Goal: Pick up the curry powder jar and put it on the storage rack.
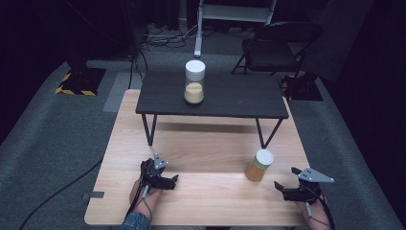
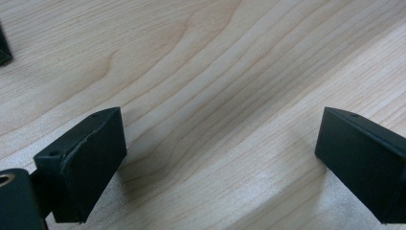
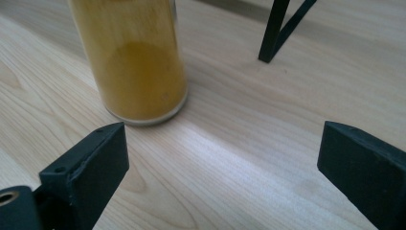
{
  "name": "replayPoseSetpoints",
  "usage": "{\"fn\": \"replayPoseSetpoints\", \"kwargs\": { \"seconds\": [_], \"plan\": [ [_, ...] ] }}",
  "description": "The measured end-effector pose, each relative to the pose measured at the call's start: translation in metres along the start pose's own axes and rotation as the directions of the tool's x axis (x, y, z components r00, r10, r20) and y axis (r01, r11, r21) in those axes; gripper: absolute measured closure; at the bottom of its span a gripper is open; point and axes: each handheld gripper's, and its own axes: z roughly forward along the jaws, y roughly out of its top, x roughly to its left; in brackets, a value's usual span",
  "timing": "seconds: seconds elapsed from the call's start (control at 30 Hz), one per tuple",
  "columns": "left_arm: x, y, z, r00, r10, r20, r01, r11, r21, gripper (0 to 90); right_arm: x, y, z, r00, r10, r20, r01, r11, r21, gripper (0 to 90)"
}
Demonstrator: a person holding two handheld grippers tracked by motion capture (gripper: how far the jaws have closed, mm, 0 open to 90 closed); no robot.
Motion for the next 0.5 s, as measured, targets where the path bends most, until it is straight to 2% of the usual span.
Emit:
{"fn": "replayPoseSetpoints", "kwargs": {
  "seconds": [0.3, 0.5],
  "plan": [
    [0.000, 0.000, 0.000, 1.0000, 0.000, 0.000, 0.000, 1.0000, 0.000, 3.4, 0.002, 0.000, -0.016, 1.0000, 0.008, 0.003, -0.007, 0.996, -0.093, 3.5],
    [0.000, 0.000, 0.000, 1.0000, 0.000, 0.000, 0.000, 1.0000, 0.000, 3.4, 0.004, 0.001, -0.023, 1.0000, 0.007, 0.003, -0.007, 0.992, -0.124, 3.5]
  ]
}}
